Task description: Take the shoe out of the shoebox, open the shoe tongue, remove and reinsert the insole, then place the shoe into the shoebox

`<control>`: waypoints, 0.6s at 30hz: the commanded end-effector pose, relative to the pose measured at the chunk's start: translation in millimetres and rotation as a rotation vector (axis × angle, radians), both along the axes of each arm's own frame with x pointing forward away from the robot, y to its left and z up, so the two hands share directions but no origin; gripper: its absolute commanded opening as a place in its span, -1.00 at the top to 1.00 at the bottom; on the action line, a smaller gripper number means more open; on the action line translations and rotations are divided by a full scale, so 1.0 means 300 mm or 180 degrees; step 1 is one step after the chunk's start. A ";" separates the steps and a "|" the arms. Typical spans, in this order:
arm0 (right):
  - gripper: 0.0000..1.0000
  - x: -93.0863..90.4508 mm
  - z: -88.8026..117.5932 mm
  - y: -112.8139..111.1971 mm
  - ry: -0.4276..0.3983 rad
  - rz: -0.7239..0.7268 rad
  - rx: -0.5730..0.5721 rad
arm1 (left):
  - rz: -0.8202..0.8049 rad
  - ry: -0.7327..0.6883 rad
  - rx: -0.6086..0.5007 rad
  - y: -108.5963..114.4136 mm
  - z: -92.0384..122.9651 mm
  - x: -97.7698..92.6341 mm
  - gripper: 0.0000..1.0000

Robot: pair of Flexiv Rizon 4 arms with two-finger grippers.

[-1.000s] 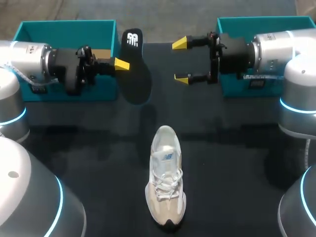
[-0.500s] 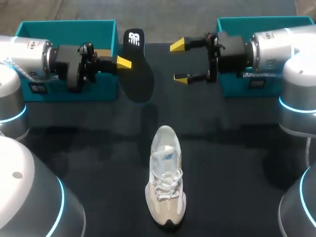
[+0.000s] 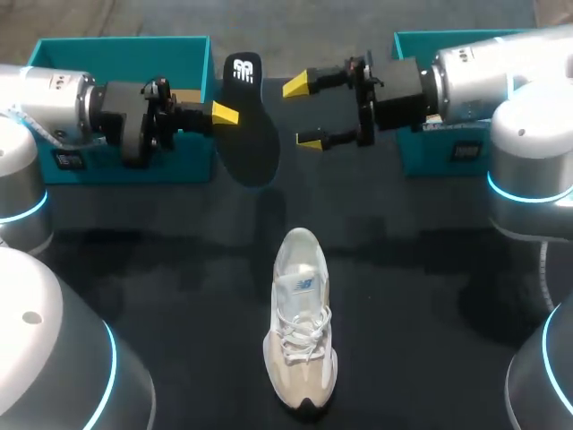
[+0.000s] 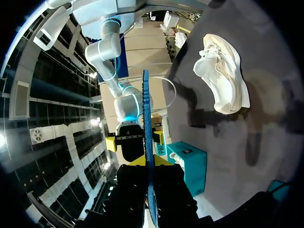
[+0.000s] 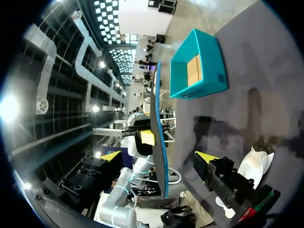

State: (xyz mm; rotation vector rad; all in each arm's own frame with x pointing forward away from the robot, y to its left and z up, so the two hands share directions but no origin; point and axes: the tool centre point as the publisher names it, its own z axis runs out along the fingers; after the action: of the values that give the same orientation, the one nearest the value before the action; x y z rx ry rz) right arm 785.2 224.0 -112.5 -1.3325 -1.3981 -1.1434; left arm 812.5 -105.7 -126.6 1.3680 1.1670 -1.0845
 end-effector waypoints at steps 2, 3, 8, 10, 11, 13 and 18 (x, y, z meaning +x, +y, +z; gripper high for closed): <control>-1.00 0.007 -0.026 0.039 0.0017 0.0018 0.0044 | 0.0000 -0.0003 0.0007 0.000 0.001 -0.002 1.00; -1.00 0.007 -0.026 0.039 0.0017 0.0018 0.0044 | 0.0000 -0.0003 0.0007 0.000 0.001 -0.002 1.00; -1.00 0.007 -0.026 0.039 0.0017 0.0018 0.0044 | 0.0000 -0.0003 0.0007 0.000 0.001 -0.002 1.00; -1.00 0.007 -0.026 0.039 0.0017 0.0018 0.0044 | 0.0000 -0.0003 0.0007 0.000 0.001 -0.002 1.00; -1.00 0.007 -0.026 0.039 0.0017 0.0018 0.0044 | 0.0000 -0.0003 0.0007 0.000 0.001 -0.002 1.00; -1.00 0.010 -0.012 0.059 -0.0011 0.0029 0.0024 | 0.0000 -0.0003 0.0007 0.000 0.001 -0.002 1.00; -1.00 -0.006 -0.007 0.099 -0.0089 0.0051 0.0005 | 0.0000 -0.0003 0.0007 0.000 0.001 -0.002 1.00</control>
State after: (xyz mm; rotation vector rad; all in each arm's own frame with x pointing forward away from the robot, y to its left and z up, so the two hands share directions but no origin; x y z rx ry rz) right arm 783.0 243.0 -113.9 -1.2984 -1.4228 -1.1582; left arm 812.4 -105.7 -126.6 1.3681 1.1670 -1.0845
